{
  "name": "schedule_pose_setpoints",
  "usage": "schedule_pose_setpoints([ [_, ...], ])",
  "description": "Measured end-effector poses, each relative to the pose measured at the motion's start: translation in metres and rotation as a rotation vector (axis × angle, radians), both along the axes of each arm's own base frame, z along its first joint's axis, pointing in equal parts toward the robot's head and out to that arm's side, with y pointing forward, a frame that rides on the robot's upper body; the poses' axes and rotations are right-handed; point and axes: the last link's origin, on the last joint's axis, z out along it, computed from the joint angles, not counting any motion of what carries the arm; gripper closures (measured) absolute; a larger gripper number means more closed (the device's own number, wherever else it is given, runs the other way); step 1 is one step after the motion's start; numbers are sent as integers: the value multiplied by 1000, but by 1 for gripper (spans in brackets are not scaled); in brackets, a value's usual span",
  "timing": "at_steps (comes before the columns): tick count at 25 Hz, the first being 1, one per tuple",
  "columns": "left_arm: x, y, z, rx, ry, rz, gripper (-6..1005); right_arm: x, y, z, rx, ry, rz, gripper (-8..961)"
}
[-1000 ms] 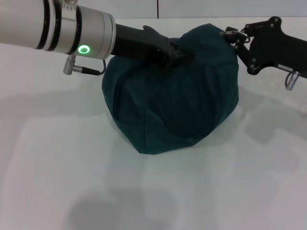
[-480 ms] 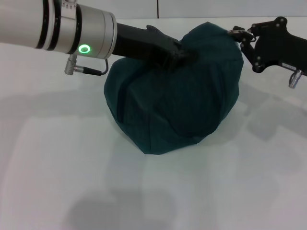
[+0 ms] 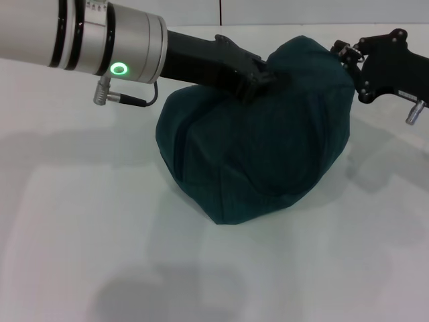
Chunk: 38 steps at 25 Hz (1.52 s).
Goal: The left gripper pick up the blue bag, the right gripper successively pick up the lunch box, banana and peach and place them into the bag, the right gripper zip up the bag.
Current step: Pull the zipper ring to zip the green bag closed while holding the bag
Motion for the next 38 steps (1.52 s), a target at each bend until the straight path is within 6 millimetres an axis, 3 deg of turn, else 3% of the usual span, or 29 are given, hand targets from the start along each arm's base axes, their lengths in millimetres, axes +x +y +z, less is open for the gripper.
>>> schedule_pose_setpoints([
  [13,-4,1,2,10,-12,21,958,17,-3,-9,-10,-22,-58,919],
  [38,-7,1,1,9,-16,38,954,24,-10,-12,-39,-9,-75,873],
])
